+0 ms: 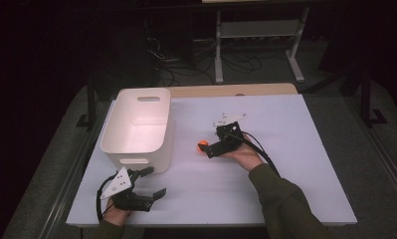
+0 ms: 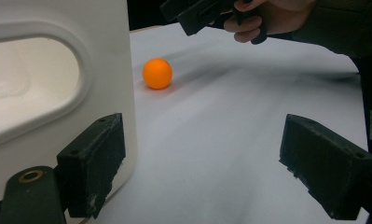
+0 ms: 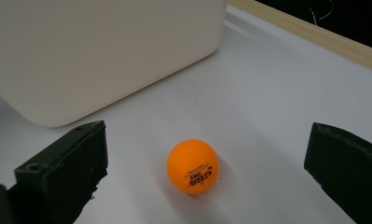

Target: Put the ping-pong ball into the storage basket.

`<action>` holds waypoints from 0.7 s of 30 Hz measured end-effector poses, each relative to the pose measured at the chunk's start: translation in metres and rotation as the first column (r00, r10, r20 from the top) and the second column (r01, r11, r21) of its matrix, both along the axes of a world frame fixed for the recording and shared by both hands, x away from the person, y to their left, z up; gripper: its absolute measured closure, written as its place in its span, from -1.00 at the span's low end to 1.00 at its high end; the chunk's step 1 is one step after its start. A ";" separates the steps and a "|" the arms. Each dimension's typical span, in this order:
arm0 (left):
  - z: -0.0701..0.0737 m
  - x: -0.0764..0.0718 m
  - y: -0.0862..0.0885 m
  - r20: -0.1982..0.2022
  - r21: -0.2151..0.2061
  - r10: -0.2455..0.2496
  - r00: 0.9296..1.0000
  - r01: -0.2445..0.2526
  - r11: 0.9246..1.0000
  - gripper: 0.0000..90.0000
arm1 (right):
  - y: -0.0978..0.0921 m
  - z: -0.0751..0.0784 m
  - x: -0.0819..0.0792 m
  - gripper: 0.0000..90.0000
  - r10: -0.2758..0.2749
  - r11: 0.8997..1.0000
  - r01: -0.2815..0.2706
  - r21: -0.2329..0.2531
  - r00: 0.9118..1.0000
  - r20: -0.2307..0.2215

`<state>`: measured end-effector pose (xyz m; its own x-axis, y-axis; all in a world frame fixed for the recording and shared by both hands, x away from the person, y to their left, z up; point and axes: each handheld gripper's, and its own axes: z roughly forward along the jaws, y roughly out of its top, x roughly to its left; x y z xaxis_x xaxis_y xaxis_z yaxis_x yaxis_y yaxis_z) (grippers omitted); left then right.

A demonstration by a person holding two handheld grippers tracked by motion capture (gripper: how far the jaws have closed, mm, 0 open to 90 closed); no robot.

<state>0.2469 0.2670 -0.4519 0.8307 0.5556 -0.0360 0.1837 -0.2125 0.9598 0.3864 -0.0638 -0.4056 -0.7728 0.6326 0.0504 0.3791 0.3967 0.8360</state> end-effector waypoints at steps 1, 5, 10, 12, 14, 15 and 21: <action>0.000 0.000 0.000 0.000 0.000 0.000 1.000 0.000 1.000 -0.69 | 0.001 0.000 0.001 -1.00 0.001 1.000 -0.001 -0.001 1.000 0.003; 0.000 0.000 0.000 0.000 0.001 0.000 1.000 0.000 1.000 -0.69 | 0.003 -0.001 0.002 -1.00 0.003 1.000 -0.003 -0.002 1.000 -0.004; 0.000 0.000 0.000 -0.001 0.000 0.000 1.000 0.000 1.000 -0.69 | 0.007 -0.001 0.005 -1.00 0.005 1.000 -0.005 -0.004 1.000 -0.003; 0.000 0.000 0.000 -0.002 0.000 0.000 1.000 0.000 1.000 -0.69 | 0.008 -0.001 0.006 -1.00 0.007 1.000 -0.007 -0.005 1.000 -0.003; 0.000 0.000 0.000 -0.002 -0.001 0.000 1.000 0.000 1.000 -0.69 | 0.010 -0.001 0.007 -1.00 0.009 1.000 -0.009 -0.005 1.000 -0.003; 0.000 0.000 0.000 -0.001 -0.002 0.000 1.000 0.000 1.000 -0.69 | 0.011 -0.001 0.008 -1.00 0.008 1.000 -0.008 -0.006 1.000 -0.005; 0.000 0.000 0.000 0.000 -0.002 -0.001 1.000 0.001 1.000 -0.69 | 0.016 -0.002 0.011 -1.00 0.012 1.000 -0.012 -0.007 1.000 -0.008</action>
